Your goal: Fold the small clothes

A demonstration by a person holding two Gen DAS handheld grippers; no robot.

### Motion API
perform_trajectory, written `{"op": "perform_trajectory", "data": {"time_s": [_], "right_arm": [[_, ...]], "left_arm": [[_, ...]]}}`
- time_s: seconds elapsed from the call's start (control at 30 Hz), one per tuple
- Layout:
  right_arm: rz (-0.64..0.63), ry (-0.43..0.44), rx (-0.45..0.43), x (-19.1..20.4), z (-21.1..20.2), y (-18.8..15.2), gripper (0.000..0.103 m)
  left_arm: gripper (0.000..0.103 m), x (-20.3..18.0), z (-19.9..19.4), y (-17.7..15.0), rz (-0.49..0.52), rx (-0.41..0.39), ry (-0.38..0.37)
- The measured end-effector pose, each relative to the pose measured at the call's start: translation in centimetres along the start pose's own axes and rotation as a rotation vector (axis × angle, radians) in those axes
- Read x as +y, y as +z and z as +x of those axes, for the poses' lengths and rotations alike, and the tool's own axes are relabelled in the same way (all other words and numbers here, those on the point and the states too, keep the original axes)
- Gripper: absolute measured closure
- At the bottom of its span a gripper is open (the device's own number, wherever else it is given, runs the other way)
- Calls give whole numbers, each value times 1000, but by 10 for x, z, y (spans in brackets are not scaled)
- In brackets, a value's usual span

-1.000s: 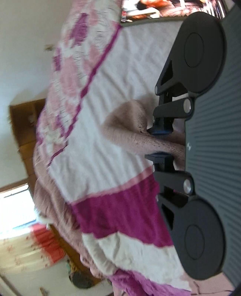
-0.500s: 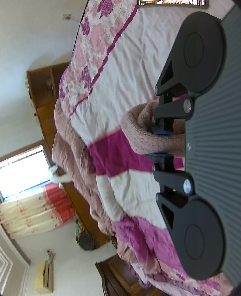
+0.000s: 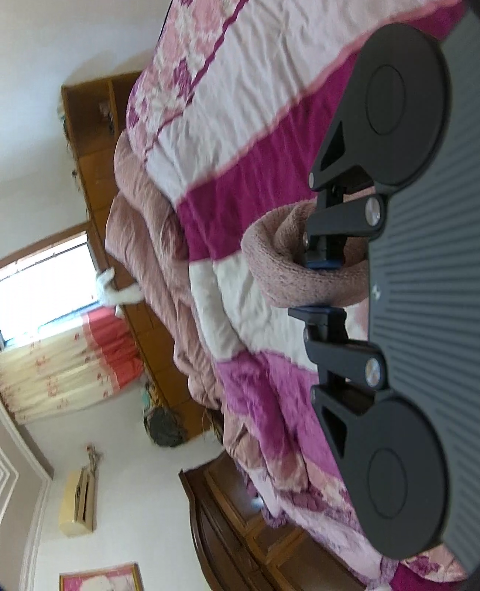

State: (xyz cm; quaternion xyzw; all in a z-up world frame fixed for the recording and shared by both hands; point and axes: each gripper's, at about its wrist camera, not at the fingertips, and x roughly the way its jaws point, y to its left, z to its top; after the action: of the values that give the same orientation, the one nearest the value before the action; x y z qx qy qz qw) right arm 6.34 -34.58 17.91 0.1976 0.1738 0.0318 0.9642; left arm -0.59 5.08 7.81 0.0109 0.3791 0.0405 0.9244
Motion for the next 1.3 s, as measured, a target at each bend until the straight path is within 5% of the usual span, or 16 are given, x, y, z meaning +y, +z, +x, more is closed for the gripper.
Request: {"op": "perform_trajectory", "data": {"time_s": [0.4,0.63,0.9,1.0,1.13,1.3], "right_arm": [[-117,111,112,106,57,-67,81],[-200,130,267,134,92,-137,81],[-224,187,370,143,105,-170,78],[-182,213,413,142,107,-174,65],[-151,238,409,146,99,-175,34],[-127,258,424,149,81,-168,29]], "left_arm": [[0,37,-7,-2,-82,-13,9],[0,53,2,-10,-102,6,18],[0,60,9,-13,-124,17,25],[0,58,11,-13,-125,20,25],[0,56,9,-12,-117,13,19],[0,53,4,-10,-114,2,12]]}}
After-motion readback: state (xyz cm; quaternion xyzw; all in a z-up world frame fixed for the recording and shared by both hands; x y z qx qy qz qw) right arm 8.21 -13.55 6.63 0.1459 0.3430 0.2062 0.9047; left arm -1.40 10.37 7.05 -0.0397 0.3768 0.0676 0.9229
